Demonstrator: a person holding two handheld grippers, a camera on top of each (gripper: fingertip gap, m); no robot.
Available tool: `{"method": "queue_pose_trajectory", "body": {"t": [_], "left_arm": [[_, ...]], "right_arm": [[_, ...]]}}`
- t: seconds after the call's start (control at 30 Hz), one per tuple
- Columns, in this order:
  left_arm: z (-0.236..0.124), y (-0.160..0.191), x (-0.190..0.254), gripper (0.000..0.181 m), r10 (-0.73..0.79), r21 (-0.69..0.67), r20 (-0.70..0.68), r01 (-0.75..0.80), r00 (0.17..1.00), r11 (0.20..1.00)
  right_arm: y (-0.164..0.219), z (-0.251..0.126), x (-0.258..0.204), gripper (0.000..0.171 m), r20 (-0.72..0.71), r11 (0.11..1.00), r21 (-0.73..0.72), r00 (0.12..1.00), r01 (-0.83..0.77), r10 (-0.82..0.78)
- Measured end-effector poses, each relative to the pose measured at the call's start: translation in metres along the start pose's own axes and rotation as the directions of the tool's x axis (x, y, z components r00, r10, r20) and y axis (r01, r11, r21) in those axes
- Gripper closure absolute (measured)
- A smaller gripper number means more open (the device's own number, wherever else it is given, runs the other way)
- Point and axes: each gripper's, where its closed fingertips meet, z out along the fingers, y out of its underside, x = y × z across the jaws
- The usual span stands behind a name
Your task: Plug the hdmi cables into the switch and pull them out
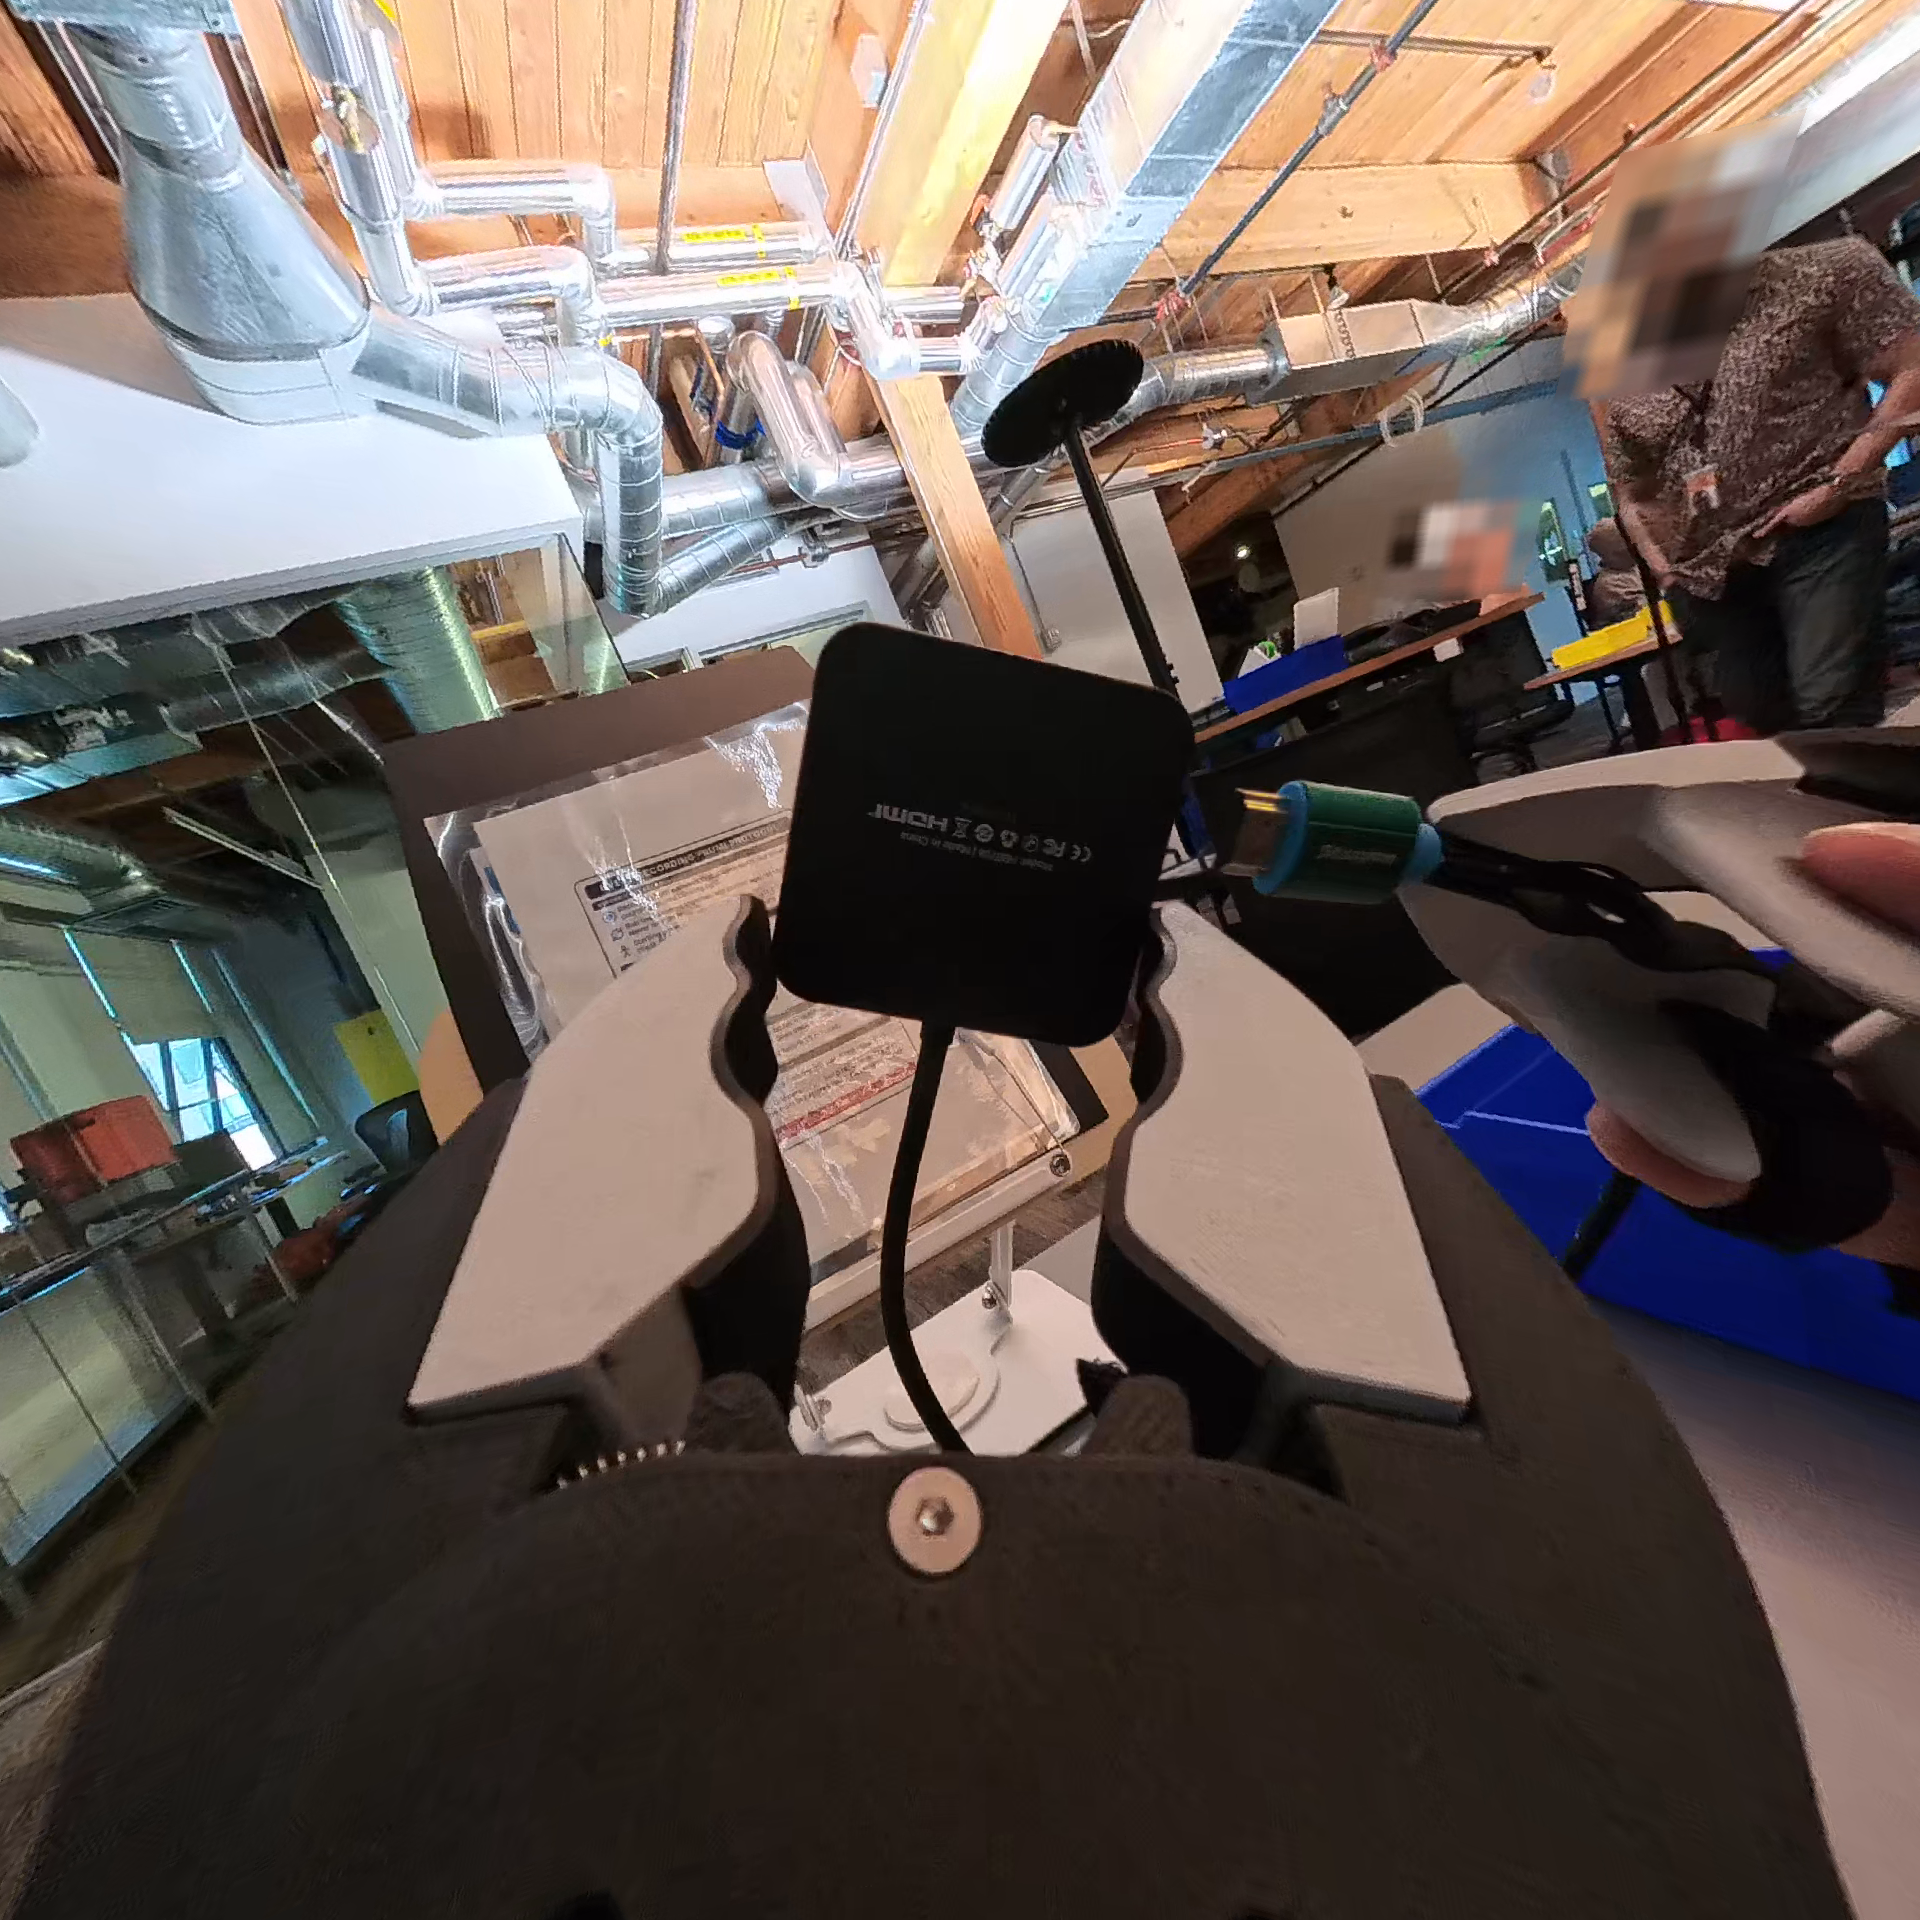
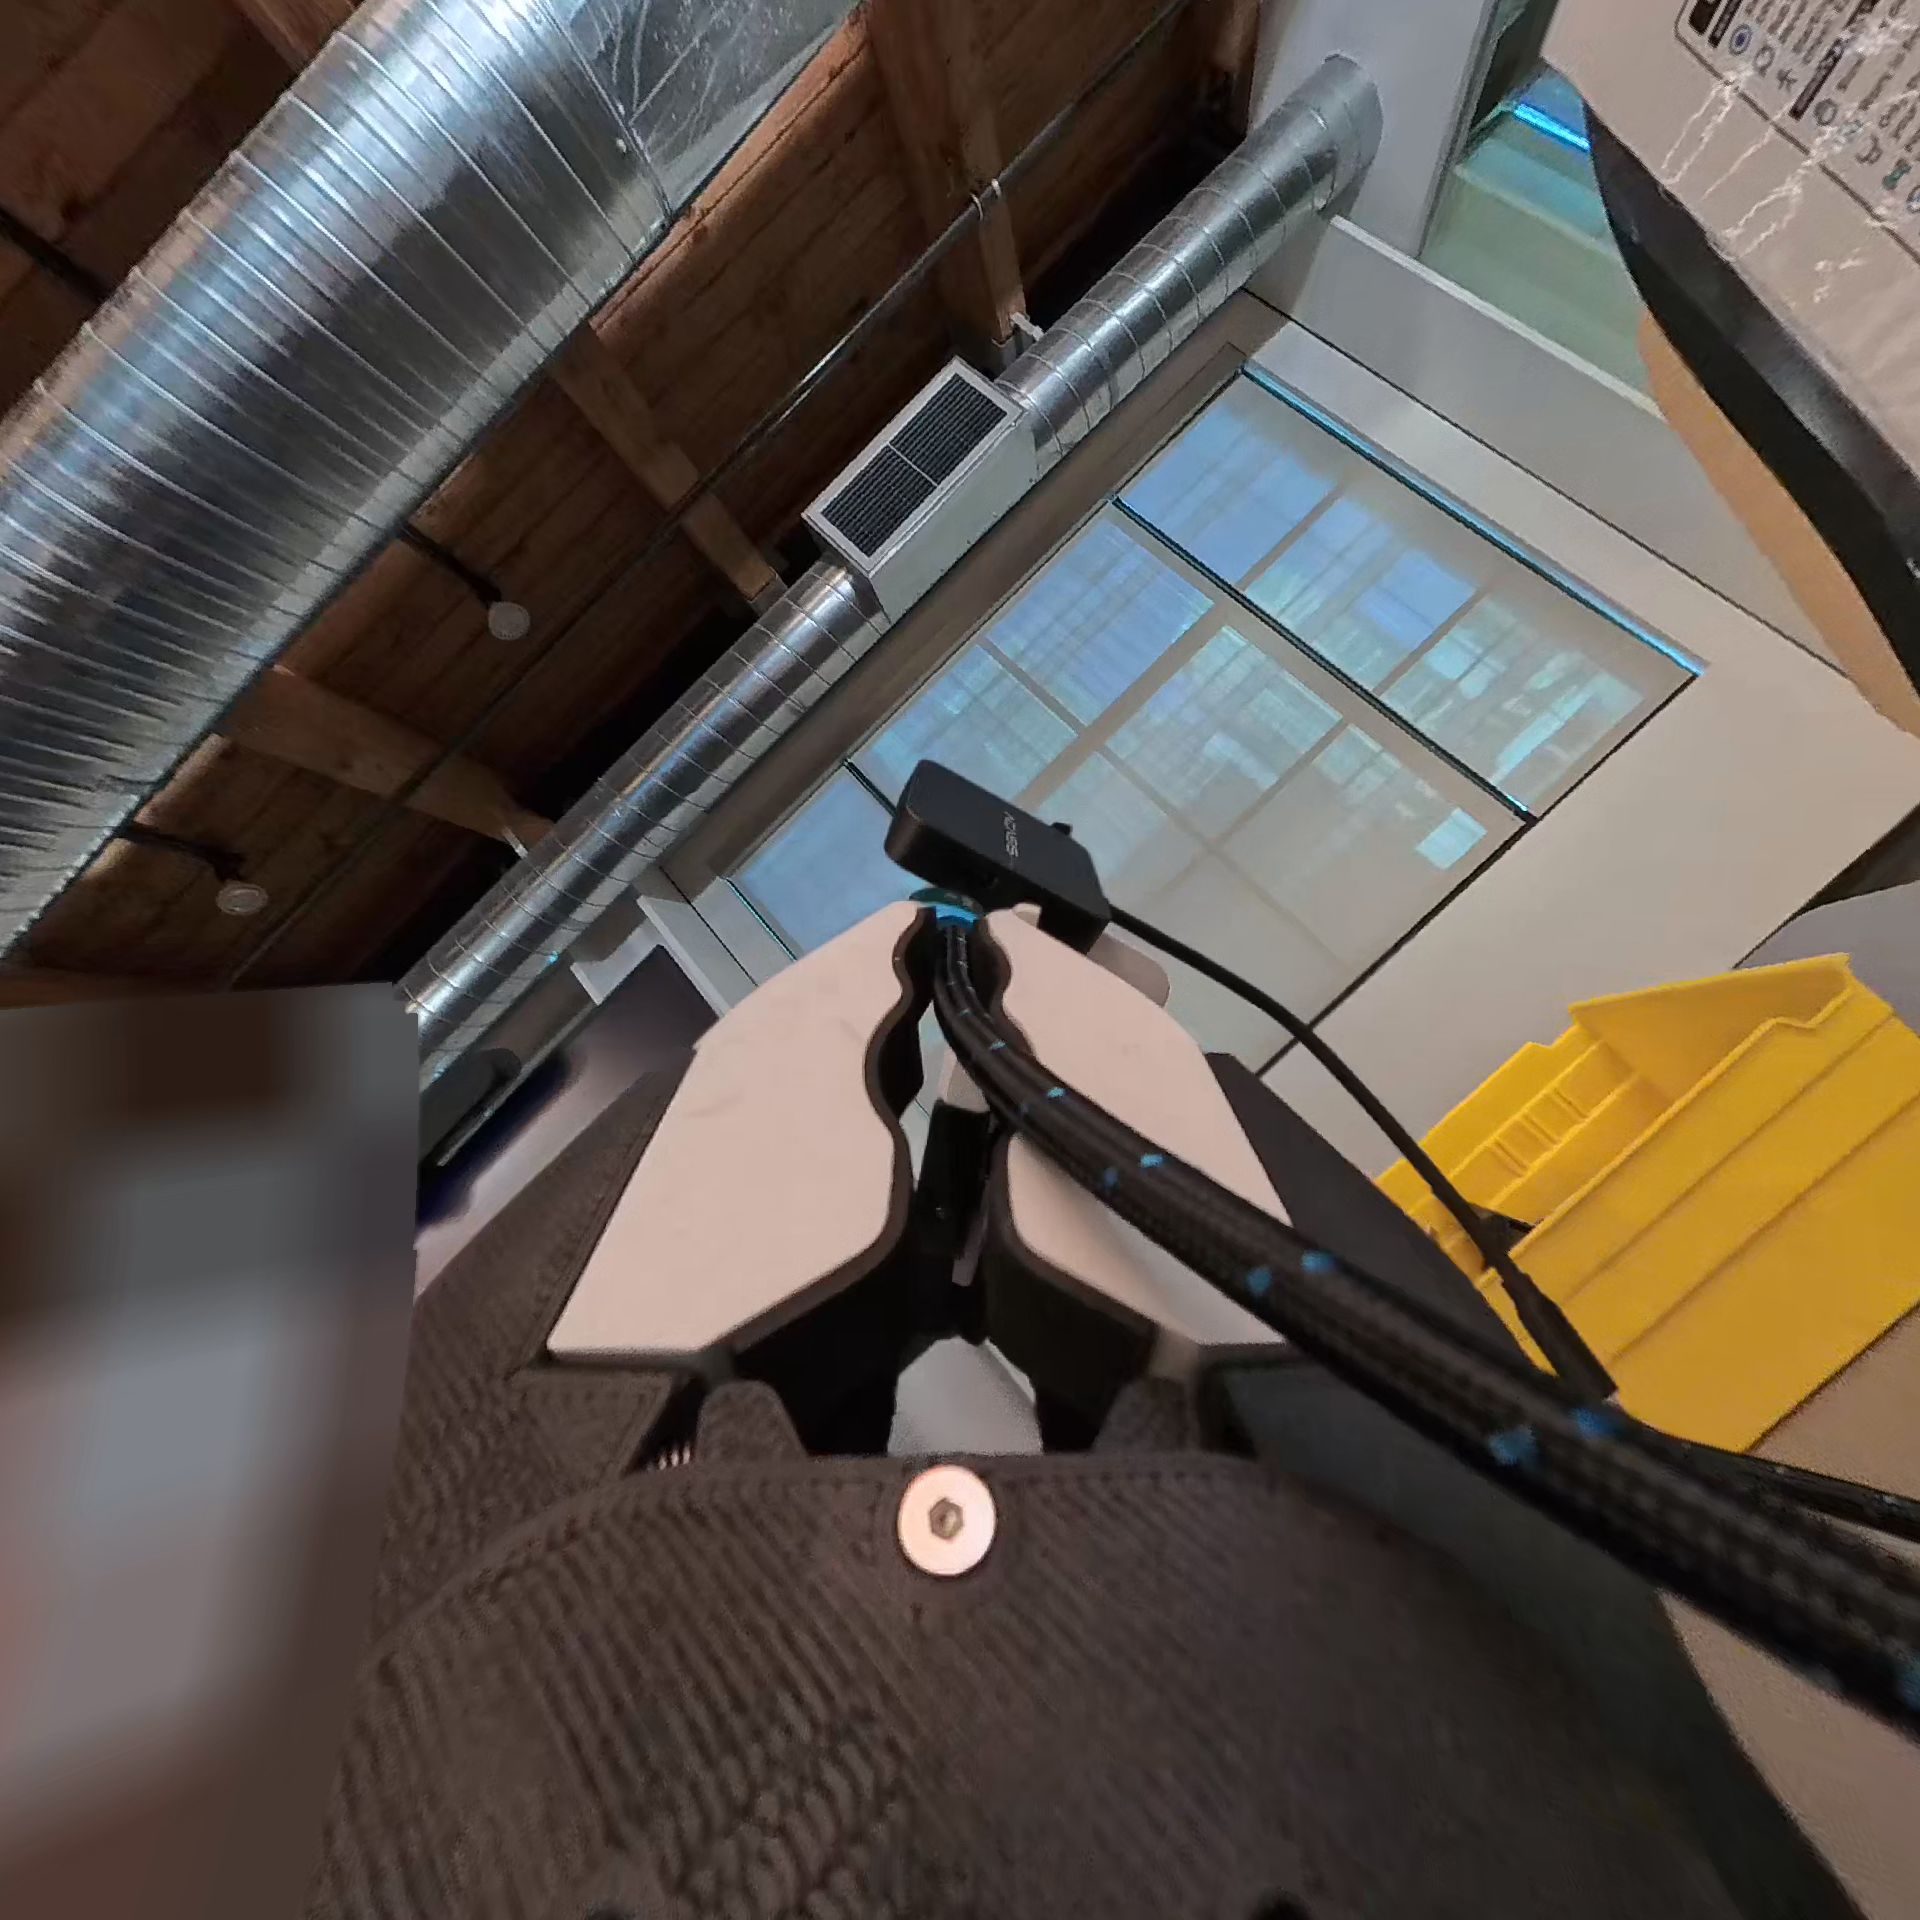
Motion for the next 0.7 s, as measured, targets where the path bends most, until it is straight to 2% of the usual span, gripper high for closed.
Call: {"method": "queue_pose_trajectory", "body": {"t": [0.43,0.7], "left_arm": [[0.000,0.000,0.005,0.114,0.079,0.010,0.014,-0.079,0.997,0.997],[-0.001,-0.001,0.012,0.114,0.142,0.016,0.018,-0.142,0.990,0.990]], "right_arm": [[-0.001,-0.004,0.010,0.164,0.013,0.979,0.055,0.981,-0.196,0.195],[0.000,-0.004,0.012,0.165,0.031,0.966,0.063,0.968,-0.250,0.248]]}}
